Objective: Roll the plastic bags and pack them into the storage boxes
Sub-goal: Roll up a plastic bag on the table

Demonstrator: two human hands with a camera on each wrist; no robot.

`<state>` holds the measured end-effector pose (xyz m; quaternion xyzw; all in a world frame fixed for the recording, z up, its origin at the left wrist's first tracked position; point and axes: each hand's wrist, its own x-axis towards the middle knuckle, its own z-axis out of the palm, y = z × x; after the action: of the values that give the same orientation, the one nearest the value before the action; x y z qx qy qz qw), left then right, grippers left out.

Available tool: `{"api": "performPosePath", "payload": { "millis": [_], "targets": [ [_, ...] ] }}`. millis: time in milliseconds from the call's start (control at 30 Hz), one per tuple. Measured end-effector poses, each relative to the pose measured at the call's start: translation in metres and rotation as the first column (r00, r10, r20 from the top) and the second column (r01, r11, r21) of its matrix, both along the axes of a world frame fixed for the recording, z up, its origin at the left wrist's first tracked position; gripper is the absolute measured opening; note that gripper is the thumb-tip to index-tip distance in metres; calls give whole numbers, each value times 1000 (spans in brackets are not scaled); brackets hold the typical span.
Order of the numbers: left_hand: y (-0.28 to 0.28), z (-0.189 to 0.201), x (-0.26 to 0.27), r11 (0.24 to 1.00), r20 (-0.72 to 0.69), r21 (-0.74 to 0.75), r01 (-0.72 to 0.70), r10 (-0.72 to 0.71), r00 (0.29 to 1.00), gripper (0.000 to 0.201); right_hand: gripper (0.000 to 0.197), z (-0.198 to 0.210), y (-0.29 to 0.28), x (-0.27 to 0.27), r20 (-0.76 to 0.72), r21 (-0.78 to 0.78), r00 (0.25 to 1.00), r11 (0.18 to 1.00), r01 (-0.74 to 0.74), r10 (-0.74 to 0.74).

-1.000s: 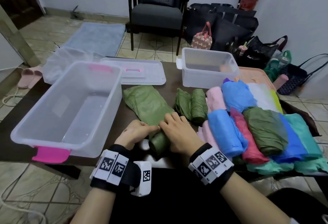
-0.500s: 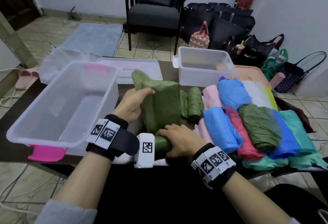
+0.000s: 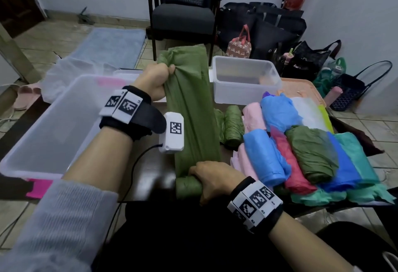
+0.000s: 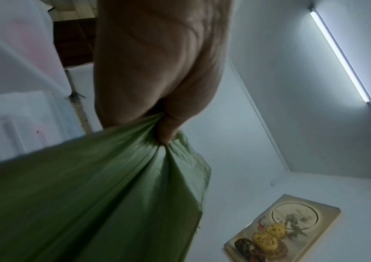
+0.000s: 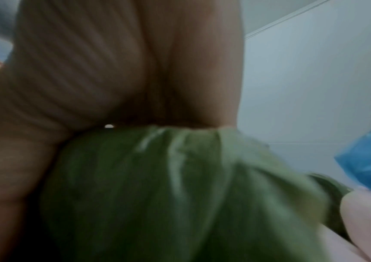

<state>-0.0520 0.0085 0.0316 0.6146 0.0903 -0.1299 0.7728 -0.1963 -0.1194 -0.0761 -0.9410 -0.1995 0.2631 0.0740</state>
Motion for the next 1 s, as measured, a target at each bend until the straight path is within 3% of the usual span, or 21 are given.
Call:
{"api": "performPosePath", "payload": {
  "millis": [133,300,367,400,433,467,500,533,567,600,633,667,733,767,833,1000],
  "targets": [
    [4,2,5,997,-41,-67,31,-33,999,25,40,3,2,1,-19,-8,1000,1000,3,-4],
    [1,10,8,996,-55,-71,60,-64,996,22,46,7,6,8,-56,-1,998,1000,14,-14],
    [-4,12,13,995,-1,93,37,-37,999,25,48,6,8,10,-62,12,997,999,40,-39],
    [-6,11,16,964,57,264,0,-15,998,41,48,6,9,11,-64,19,997,999,50,-49],
    [-8,9,17,869,138,490,-62,-7,990,58,48,6,10,13,-62,23,997,998,54,-53],
    [-11,8,13,716,258,679,-165,-21,966,68,49,5,10,13,-58,24,997,998,52,-51],
    [-14,5,5,568,385,775,-277,-76,920,68,51,5,11,14,-53,26,998,999,46,-45],
    [-18,1,-5,476,473,810,-343,-183,862,62,54,4,11,14,-47,27,998,999,40,-39],
    [-22,-8,-13,434,469,846,-310,-330,819,54,57,3,10,15,-41,29,999,999,38,-36],
    [-26,-20,-20,391,371,901,-186,-478,796,48,59,3,10,16,-36,32,999,999,37,-36],
    [-28,-35,-27,288,180,958,3,-608,774,47,60,3,10,16,-25,32,999,999,32,-32],
    [-28,-49,-31,127,-65,970,208,-686,725,51,60,2,9,16,-5,28,1000,999,21,-21],
    [-25,-76,-34,-147,-422,877,458,-691,587,66,59,2,8,16,39,13,999,1000,-6,5],
    [-22,-87,-33,-220,-493,843,490,-679,544,72,57,2,8,16,53,12,999,1000,-13,13],
    [-17,-102,-31,-271,-519,834,480,-680,518,79,54,3,8,15,58,22,998,1000,-17,15],
    [-10,-121,-23,-260,-507,838,479,-694,511,80,55,10,13,18,-21,106,1000,994,-3,5]
  ]
}}
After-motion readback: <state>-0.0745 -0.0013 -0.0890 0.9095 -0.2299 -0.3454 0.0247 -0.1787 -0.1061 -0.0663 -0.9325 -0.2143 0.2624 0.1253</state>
